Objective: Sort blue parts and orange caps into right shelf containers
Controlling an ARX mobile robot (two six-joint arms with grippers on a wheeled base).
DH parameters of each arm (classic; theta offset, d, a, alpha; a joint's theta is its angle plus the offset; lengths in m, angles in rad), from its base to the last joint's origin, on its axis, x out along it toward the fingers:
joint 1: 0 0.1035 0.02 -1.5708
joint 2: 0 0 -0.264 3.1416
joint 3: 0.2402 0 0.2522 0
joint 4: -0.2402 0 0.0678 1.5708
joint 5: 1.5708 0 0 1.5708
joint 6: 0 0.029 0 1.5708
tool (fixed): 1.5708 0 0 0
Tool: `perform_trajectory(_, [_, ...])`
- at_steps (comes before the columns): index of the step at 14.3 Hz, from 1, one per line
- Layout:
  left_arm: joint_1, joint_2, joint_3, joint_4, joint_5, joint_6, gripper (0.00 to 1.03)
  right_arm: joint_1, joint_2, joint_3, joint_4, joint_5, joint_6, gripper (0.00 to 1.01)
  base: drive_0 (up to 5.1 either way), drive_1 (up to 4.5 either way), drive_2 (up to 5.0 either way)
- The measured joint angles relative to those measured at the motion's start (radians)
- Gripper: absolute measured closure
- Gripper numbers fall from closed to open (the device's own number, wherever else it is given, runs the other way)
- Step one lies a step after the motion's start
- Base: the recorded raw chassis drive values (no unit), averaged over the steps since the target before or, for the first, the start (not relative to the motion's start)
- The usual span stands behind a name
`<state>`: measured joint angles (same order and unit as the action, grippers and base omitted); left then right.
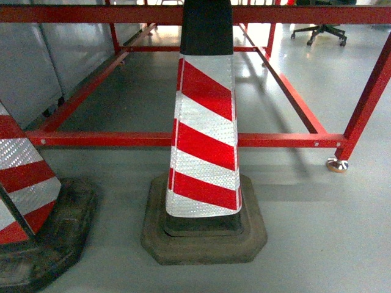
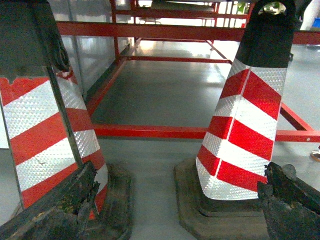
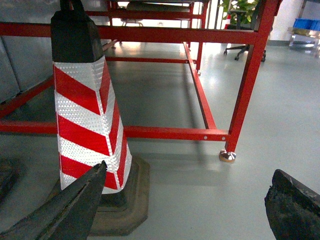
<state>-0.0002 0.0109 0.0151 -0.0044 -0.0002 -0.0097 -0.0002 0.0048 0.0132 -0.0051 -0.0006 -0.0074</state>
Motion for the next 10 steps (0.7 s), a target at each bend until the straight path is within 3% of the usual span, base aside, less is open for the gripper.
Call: perform_trajectory(10, [0.000, 0.000, 0.000, 0.000, 0.000, 0.000, 0.05, 0.000, 0.000, 0.000, 0.000, 0.000, 0.000, 0.03, 0.0, 0.00, 0.0])
